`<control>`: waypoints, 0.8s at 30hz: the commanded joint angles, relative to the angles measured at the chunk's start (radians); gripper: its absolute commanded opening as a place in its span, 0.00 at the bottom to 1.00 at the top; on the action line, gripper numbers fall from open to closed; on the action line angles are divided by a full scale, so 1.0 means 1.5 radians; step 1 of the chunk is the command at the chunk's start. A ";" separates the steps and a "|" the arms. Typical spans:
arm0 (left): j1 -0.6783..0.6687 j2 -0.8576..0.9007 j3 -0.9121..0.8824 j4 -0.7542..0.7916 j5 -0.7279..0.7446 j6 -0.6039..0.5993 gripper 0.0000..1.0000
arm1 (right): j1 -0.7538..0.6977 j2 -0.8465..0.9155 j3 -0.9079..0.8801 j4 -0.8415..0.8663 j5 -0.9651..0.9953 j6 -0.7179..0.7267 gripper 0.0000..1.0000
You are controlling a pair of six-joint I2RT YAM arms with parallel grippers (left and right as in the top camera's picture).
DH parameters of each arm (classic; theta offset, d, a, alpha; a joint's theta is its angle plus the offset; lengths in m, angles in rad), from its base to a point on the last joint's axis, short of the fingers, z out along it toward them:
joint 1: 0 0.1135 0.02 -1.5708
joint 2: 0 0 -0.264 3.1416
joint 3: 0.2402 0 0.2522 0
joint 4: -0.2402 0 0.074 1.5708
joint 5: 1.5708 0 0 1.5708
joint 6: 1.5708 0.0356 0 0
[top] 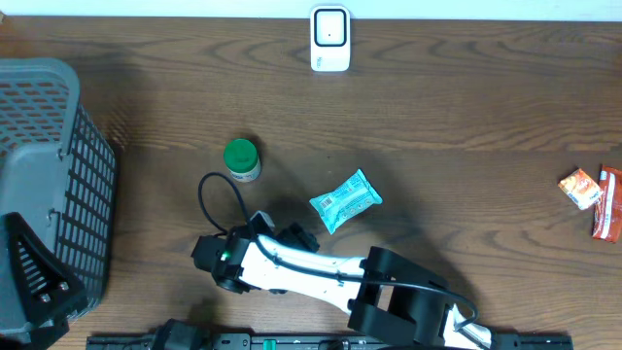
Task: Scan the item barcode
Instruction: 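Carry the green pack back down toward the table center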
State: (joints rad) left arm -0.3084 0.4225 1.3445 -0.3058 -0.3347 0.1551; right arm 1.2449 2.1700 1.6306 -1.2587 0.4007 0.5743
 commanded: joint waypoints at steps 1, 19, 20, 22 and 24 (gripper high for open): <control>0.003 -0.003 0.000 0.004 0.006 0.004 0.98 | -0.037 -0.041 0.056 -0.014 -0.002 0.026 0.67; 0.003 -0.003 0.000 0.004 0.006 0.004 0.98 | -0.355 -0.078 0.044 0.034 -0.144 0.001 0.01; 0.003 -0.003 0.000 0.003 0.006 0.004 0.98 | -0.357 -0.078 0.036 0.039 -0.152 0.001 0.01; 0.003 -0.003 0.000 0.003 0.006 0.004 0.98 | -0.358 -0.078 -0.002 0.071 -0.175 0.000 0.01; 0.003 -0.003 0.000 0.003 0.006 0.004 0.98 | -0.358 -0.078 -0.039 0.103 -0.190 -0.005 0.01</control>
State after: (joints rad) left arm -0.3084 0.4225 1.3445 -0.3058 -0.3347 0.1551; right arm 0.7006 2.0632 1.6577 -1.1507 0.1825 0.5873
